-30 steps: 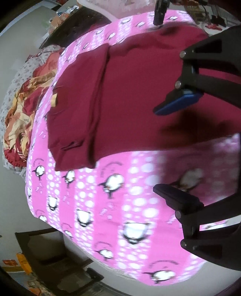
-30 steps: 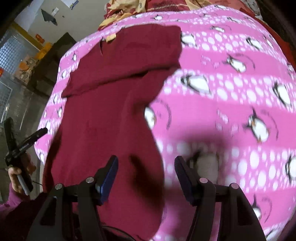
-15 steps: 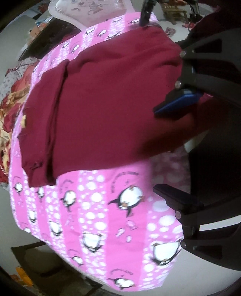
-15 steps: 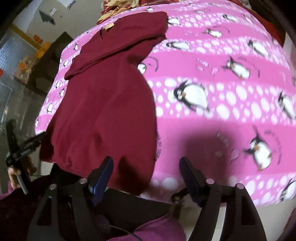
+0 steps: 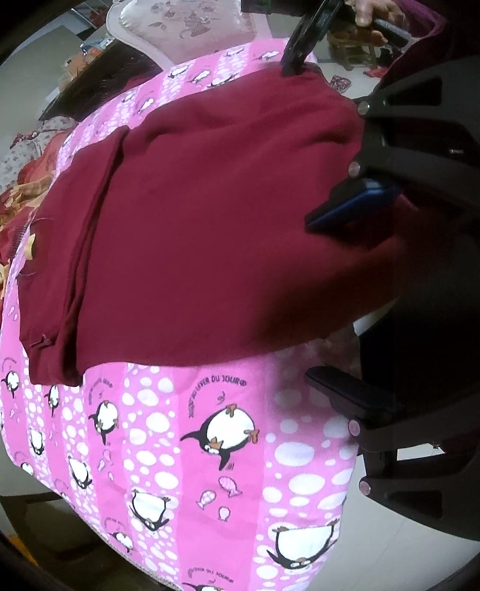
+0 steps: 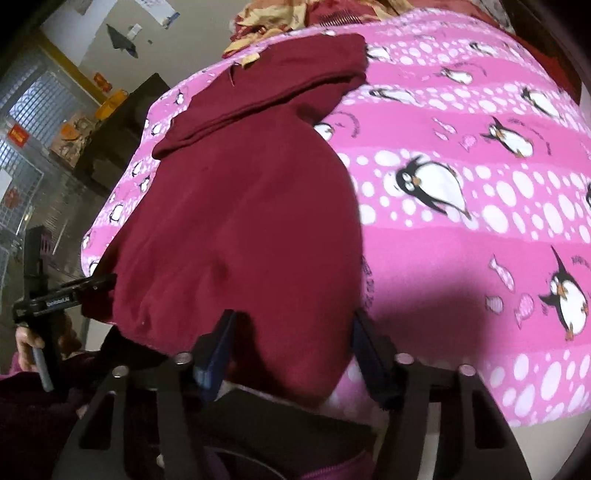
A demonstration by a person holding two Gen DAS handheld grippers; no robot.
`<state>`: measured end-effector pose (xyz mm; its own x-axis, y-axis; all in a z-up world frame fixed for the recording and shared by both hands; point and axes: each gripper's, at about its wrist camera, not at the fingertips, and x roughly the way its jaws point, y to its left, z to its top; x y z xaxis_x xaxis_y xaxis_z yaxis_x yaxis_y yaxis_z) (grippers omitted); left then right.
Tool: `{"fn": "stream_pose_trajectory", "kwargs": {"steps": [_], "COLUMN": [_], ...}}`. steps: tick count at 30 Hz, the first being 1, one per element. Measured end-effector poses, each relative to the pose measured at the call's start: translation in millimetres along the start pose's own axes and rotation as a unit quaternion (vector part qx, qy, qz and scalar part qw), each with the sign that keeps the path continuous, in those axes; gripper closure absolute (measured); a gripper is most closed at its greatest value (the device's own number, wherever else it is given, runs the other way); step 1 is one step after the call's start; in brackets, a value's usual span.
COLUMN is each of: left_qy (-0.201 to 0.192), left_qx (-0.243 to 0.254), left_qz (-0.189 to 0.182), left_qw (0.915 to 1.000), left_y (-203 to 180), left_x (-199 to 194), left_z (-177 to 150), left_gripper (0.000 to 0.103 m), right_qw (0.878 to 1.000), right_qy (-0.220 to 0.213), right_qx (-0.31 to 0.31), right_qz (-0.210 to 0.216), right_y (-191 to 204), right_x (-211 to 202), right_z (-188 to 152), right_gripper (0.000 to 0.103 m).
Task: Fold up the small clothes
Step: 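Grasp the shirt hem with both tools, fingers under the hem edge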
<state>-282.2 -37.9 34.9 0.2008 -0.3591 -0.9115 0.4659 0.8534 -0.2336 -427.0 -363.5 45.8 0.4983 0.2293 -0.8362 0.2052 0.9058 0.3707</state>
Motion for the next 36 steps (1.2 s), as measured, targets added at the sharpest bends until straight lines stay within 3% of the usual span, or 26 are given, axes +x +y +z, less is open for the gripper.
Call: {"fn": "stream_pose_trajectory", "kwargs": {"steps": [1, 3, 5, 6, 7, 12, 19, 26, 31, 33, 34, 36], "left_qy": [0.003, 0.003, -0.007, -0.012, -0.016, -0.033, -0.013, -0.007, -0.002, -0.001, -0.001, -0.002], "left_qx": [0.001, 0.004, 0.023, 0.026, 0.027, 0.034, 0.022, 0.026, 0.03, 0.03, 0.03, 0.029], "left_qz": [-0.01, -0.017, -0.004, 0.001, 0.005, -0.006, -0.005, 0.006, 0.014, 0.015, 0.015, 0.013], "left_qw": [0.9999, 0.9998, 0.9997, 0.9996, 0.9995, 0.9989, 0.9997, 0.9996, 0.9994, 0.9994, 0.9994, 0.9995], "left_y": [0, -2, -5, -5, -4, 4, 9, 8, 5, 5, 5, 5], "left_x": [0, -4, -12, -16, -22, -47, -28, -20, -16, -16, -16, -18], "left_z": [0, -1, -3, -3, -4, -10, -13, -13, -13, -12, -12, -10], "left_gripper": [0.053, 0.062, 0.076, 0.09, 0.093, 0.097, 0.097, 0.097, 0.097, 0.097, 0.097, 0.097], "right_qw": [1.0, 1.0, 1.0, 0.999, 0.999, 0.999, 0.999, 0.997, 0.997, 0.998, 0.998, 0.998], "right_qy": [-0.001, -0.001, -0.015, -0.021, -0.025, -0.036, 0.017, 0.054, 0.052, 0.046, 0.039, 0.032], "right_qx": [0.008, 0.017, 0.013, 0.013, 0.009, 0.0, 0.006, 0.022, 0.022, 0.015, 0.012, 0.013], "right_qz": [0.008, 0.015, 0.02, 0.025, 0.029, 0.032, 0.03, 0.042, 0.049, 0.045, 0.049, 0.061], "right_y": [-2, -4, 1, 5, 8, 15, 7, -2, 0, 3, 4, 7], "right_x": [0, -2, -14, -22, -29, -57, -27, -6, 2, 0, -5, -10], "right_z": [1, 1, -1, -3, -5, -16, -19, -19, -22, -21, -20, -15], "right_gripper": [0.084, 0.09, 0.092, 0.092, 0.092, 0.093, 0.094, 0.072, 0.072, 0.079, 0.088, 0.089]}}
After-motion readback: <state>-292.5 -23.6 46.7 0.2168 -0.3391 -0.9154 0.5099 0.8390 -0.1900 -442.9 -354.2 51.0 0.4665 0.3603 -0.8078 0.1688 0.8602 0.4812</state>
